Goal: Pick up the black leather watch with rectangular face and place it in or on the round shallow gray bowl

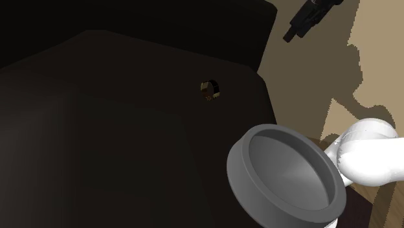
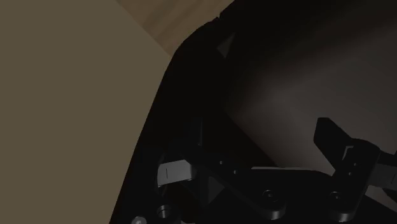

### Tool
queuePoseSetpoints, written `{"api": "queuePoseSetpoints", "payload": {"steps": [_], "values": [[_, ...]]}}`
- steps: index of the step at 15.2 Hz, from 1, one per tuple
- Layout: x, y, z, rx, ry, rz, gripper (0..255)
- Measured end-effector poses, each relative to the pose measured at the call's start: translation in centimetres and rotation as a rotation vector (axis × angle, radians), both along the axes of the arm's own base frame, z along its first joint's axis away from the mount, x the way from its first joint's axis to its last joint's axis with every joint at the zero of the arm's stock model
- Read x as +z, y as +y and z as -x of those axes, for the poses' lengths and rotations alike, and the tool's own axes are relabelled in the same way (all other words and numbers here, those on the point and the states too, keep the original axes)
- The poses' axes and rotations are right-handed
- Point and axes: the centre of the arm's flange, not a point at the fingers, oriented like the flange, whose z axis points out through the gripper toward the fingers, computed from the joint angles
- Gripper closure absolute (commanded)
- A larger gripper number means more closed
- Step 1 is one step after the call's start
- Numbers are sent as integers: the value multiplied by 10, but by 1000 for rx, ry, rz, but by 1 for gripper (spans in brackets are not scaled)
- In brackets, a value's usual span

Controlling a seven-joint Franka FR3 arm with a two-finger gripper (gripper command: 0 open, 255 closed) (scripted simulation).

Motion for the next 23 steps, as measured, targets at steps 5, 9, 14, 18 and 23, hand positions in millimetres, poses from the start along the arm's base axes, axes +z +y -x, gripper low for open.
{"api": "queuePoseSetpoints", "payload": {"steps": [5, 9, 14, 18, 23], "values": [[-9, 35, 3, -26, 7, -23, 0], [-26, 83, 3, -61, 15, -53, 0], [-39, 141, 3, -107, 25, -91, 0], [-49, 188, -5, -143, 34, -123, 0], [-60, 249, -9, -188, 45, -161, 0]]}}
